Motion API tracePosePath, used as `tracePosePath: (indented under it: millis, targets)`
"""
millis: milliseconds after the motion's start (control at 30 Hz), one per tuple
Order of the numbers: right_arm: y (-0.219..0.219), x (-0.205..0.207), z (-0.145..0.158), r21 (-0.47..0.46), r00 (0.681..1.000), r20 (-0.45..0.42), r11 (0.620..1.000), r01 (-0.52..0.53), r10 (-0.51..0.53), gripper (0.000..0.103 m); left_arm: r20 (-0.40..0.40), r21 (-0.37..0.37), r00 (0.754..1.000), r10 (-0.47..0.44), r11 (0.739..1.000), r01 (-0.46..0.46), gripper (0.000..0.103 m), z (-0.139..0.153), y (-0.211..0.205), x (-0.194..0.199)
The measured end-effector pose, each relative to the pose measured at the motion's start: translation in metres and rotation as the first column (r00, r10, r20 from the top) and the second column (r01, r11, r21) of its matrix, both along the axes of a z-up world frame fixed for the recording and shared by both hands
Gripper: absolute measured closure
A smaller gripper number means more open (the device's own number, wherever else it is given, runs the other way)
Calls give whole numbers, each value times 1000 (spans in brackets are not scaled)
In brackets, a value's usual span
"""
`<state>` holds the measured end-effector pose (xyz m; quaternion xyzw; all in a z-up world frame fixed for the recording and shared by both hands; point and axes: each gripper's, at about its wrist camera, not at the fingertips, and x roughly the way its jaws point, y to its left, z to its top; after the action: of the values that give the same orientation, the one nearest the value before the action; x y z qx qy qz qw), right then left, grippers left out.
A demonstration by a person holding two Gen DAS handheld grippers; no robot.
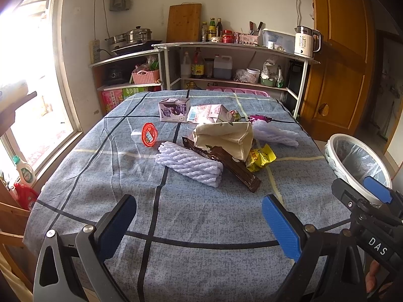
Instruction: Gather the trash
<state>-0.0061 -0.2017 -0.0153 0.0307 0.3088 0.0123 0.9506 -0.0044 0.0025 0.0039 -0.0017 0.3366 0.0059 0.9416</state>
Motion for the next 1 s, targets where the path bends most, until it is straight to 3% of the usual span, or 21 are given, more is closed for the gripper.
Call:
tracePosePath:
  millis: [1000]
  targets:
    - [-1,-2,1,1,1000,5,1000,4,-4,18,0,-3,1000,0,1000,0,2,0,1,0]
